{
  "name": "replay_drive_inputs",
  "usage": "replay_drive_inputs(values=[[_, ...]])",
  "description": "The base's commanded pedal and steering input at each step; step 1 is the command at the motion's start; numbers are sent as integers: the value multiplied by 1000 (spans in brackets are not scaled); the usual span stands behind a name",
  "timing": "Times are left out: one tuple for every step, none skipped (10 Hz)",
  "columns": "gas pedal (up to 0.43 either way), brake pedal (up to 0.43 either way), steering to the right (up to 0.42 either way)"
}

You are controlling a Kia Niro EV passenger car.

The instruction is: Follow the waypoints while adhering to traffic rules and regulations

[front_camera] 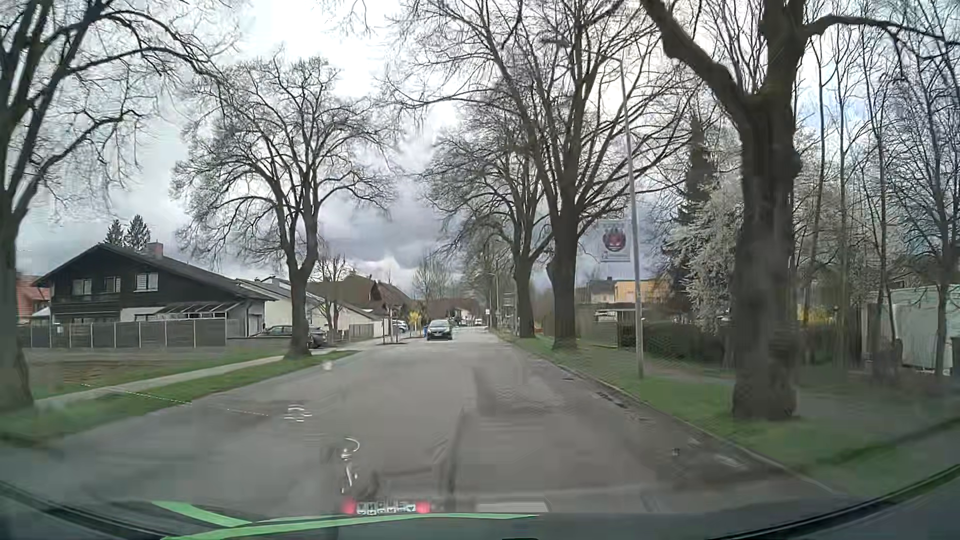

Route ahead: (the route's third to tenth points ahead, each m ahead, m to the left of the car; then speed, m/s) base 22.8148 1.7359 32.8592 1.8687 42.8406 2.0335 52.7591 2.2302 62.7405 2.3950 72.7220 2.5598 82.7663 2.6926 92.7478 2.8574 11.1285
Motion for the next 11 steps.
replay_drive_inputs(values=[[118,0,6],[118,0,6],[118,0,6],[118,0,5],[118,0,5],[118,0,5],[118,0,5],[118,0,5],[118,0,4],[118,0,1],[110,0,0]])
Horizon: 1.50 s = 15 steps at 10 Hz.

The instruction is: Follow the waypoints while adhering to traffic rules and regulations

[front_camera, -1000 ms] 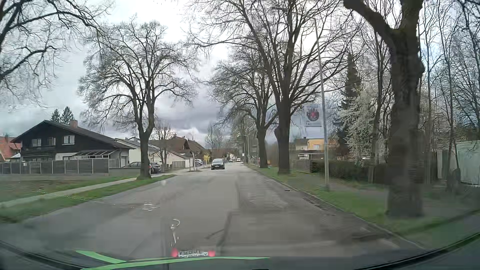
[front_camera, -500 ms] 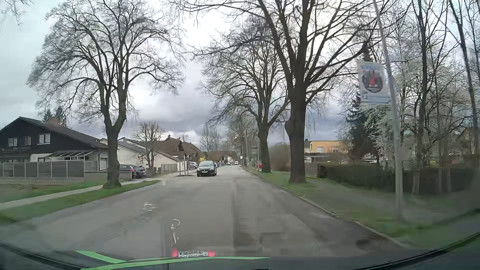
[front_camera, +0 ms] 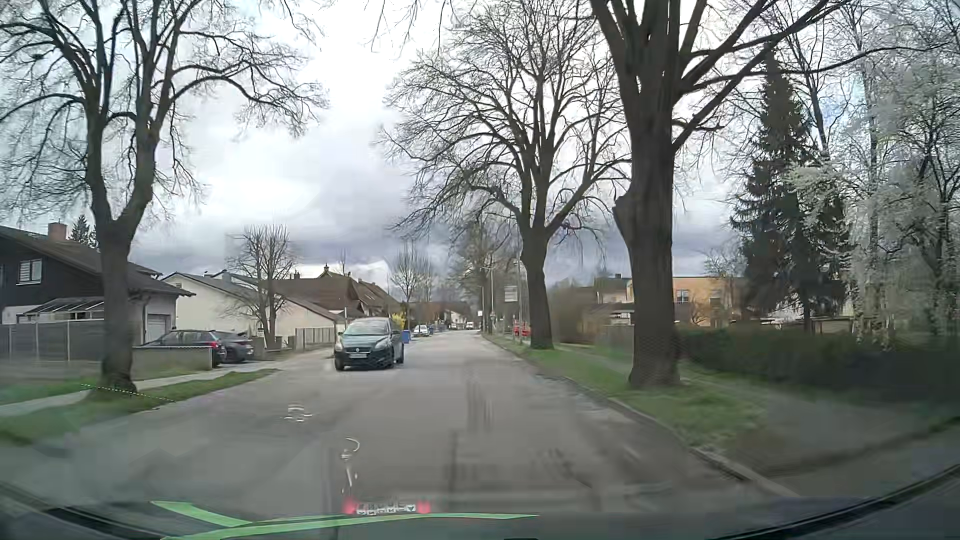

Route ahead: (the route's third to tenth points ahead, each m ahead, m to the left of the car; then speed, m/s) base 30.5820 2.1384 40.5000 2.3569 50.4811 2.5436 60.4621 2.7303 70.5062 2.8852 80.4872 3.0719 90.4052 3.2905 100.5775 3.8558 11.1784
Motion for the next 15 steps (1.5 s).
replay_drive_inputs(values=[[110,0,-1],[110,0,-3],[110,0,-5],[110,0,-7],[110,0,-8],[110,0,-8],[110,0,-8],[110,0,-8],[110,0,-8],[110,0,-8],[110,0,-8],[110,0,-7],[110,0,-6],[110,0,-6],[110,0,-4]])
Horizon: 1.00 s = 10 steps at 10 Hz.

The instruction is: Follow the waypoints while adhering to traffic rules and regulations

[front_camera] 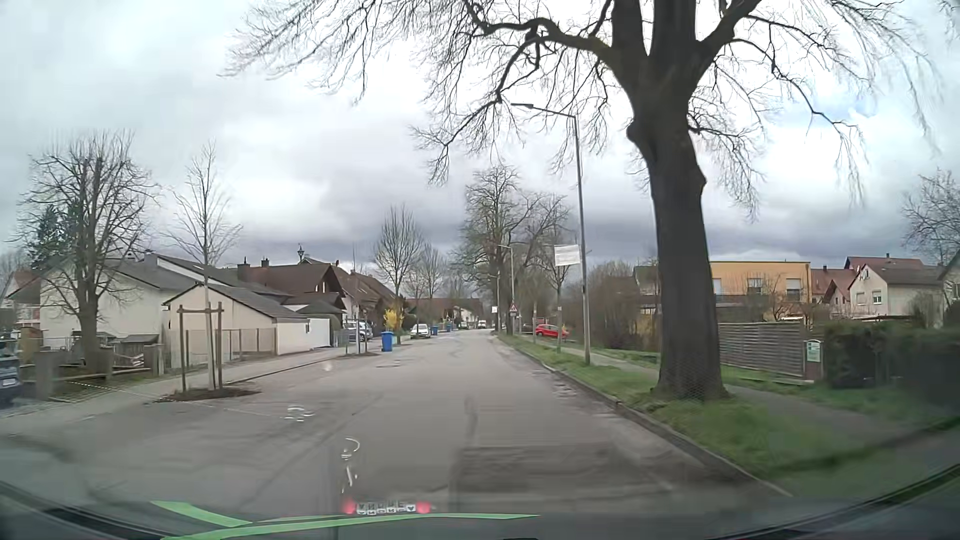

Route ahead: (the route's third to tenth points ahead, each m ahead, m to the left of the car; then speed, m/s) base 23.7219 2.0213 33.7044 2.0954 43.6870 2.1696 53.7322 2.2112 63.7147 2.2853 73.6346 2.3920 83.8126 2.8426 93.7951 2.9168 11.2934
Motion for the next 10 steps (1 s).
replay_drive_inputs(values=[[110,0,-5],[110,0,-4],[110,0,-4],[98,0,-5],[98,0,-4],[87,0,-4],[87,0,-2],[87,0,0],[87,0,2],[87,0,2]])
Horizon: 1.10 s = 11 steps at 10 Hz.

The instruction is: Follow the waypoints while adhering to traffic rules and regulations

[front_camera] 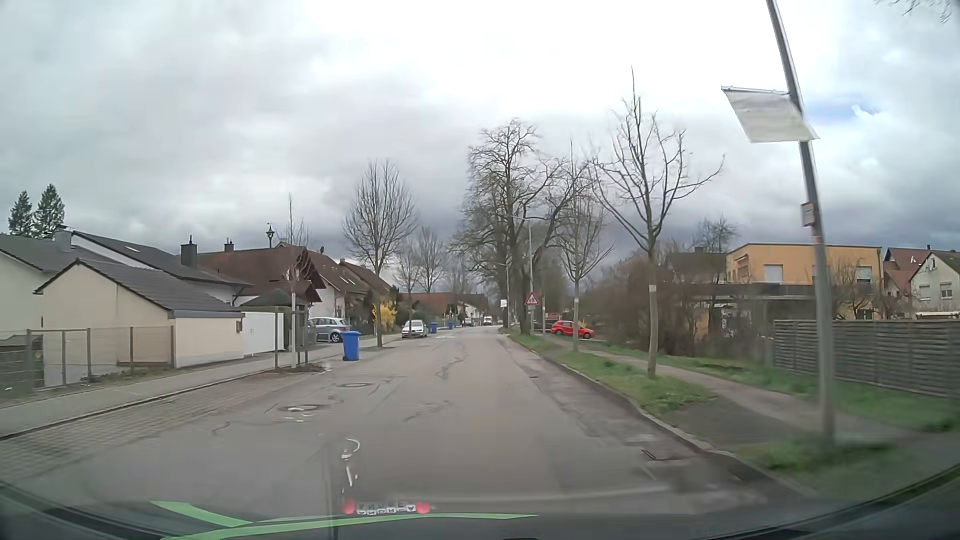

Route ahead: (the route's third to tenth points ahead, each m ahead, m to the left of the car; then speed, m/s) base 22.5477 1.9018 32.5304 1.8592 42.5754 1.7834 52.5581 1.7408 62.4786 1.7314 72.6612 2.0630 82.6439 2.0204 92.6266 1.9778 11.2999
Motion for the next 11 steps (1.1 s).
replay_drive_inputs(values=[[87,0,2],[87,0,2],[87,0,3],[87,0,4],[87,0,4],[87,0,4],[87,0,5],[87,0,5],[87,0,4],[87,0,3],[87,0,3]])
